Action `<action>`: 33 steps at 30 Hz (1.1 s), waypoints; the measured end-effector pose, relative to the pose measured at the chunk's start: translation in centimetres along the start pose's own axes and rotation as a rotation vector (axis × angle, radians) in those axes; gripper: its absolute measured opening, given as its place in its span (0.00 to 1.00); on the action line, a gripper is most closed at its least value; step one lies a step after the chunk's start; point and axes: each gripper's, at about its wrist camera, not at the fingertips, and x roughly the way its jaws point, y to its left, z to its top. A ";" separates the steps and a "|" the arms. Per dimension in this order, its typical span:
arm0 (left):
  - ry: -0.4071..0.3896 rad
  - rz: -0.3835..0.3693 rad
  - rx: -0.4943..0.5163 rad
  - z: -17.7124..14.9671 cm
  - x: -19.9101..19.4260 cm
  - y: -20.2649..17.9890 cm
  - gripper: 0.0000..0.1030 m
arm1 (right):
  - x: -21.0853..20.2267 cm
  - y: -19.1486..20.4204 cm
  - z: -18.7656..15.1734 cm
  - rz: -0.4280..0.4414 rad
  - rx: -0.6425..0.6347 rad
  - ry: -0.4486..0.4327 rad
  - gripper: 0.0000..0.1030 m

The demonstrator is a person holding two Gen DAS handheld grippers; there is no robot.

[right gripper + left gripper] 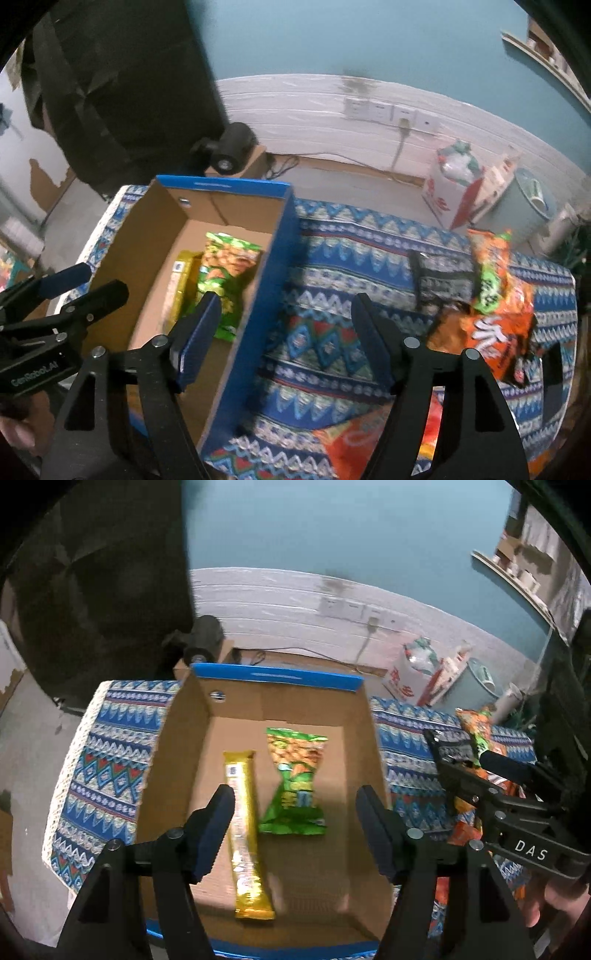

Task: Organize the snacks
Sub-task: 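Move both tools back over the snack pile toward orange and silver bags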

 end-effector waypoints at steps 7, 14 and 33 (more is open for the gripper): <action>0.029 -0.056 0.048 -0.3 0.3 -3.1 0.69 | -1.5 -3.6 -1.4 -0.025 0.070 0.009 0.71; 0.041 -0.091 0.114 -0.6 0.5 -6.7 0.69 | -3.2 -7.0 -2.8 -0.057 0.123 0.005 0.71; 0.065 -0.138 0.327 -3.2 1.1 -16.0 0.72 | -5.5 -16.1 -8.5 -0.143 0.271 0.032 0.71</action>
